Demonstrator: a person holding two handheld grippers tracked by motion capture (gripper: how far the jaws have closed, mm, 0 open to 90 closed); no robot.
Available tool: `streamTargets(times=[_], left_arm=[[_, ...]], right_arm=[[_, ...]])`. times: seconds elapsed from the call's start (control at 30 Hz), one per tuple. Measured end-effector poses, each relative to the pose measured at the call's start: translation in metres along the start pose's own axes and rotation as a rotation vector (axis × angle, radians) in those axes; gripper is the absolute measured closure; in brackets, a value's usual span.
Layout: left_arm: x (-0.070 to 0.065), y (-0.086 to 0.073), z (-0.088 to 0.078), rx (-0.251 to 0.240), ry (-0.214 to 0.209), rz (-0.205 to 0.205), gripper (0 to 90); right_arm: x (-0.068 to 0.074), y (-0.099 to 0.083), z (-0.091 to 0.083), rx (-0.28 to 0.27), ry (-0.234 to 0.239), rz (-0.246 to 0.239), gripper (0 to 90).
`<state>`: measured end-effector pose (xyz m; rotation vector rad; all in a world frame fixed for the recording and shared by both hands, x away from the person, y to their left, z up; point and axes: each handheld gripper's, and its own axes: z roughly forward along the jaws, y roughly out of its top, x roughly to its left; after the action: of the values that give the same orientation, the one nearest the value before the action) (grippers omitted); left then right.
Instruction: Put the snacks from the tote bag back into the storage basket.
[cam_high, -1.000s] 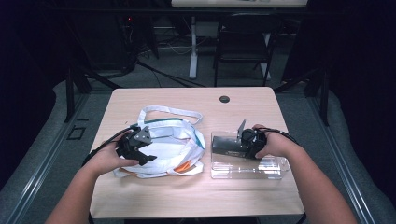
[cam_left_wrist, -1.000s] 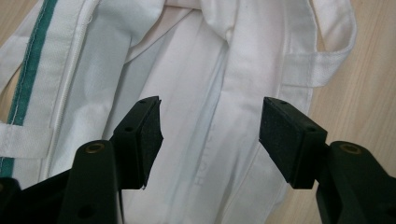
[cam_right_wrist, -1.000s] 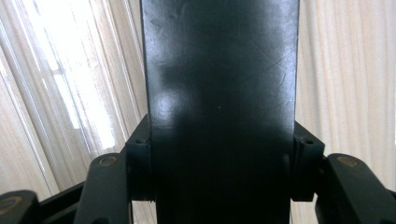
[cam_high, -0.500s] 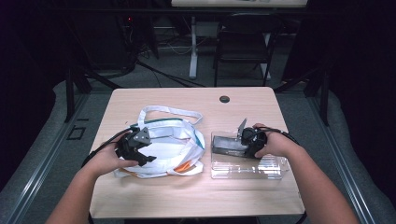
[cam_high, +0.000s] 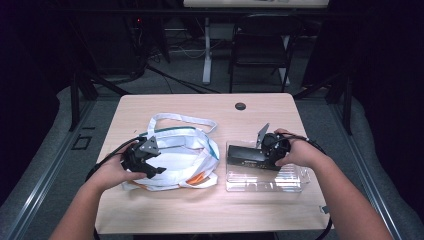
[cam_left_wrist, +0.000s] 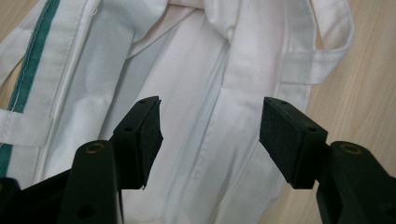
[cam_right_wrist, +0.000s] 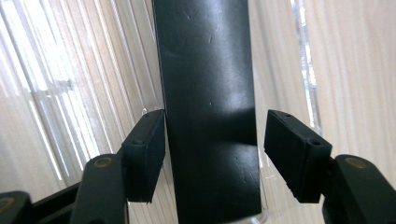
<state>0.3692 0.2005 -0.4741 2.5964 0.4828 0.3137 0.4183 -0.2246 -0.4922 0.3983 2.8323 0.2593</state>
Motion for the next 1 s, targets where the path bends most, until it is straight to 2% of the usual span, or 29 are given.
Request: streamTargets(times=[0.1,0.13,0.27,0.37,0.57,0.73,0.8,0.83,0.87,1.0], left_arm=[[0.0,-0.003,0.0,0.0,0.004,-0.016,38.9],[0.0,-0.004,-0.001,-0.004,0.007,-0.022,38.9],[-0.001,-0.007,-0.004,-0.014,0.014,-0.042,40.7],[-0.003,-0.008,-0.006,-0.025,0.023,-0.064,42.2],[-0.005,-0.013,-0.009,-0.053,0.031,-0.118,45.1],[-0.006,-0.018,-0.008,-0.071,0.037,-0.162,47.9],[-0.006,-0.02,-0.007,-0.076,0.041,-0.177,49.2],[-0.006,-0.021,-0.007,-0.081,0.042,-0.187,49.6],[-0.006,-0.022,-0.007,-0.082,0.045,-0.192,50.3],[-0.007,-0.029,-0.004,-0.095,0.034,-0.239,51.6]], right_arm=[[0.002,0.0,-0.007,-0.021,-0.015,0.021,41.9],[0.001,0.0,-0.011,-0.009,-0.019,0.024,42.8],[0.003,0.0,-0.021,-0.018,-0.04,0.076,45.5],[0.006,0.001,-0.027,-0.071,-0.045,0.135,49.0],[0.008,0.001,-0.033,-0.126,-0.047,0.295,55.2],[0.008,-0.001,-0.038,-0.131,-0.055,0.373,62.8],[0.009,-0.003,-0.041,-0.144,-0.062,0.409,65.8],[0.012,-0.004,-0.04,-0.179,-0.067,0.446,66.3],[0.011,-0.005,-0.042,-0.17,-0.073,0.445,67.1],[0.011,-0.01,-0.046,-0.212,-0.052,0.514,71.3]])
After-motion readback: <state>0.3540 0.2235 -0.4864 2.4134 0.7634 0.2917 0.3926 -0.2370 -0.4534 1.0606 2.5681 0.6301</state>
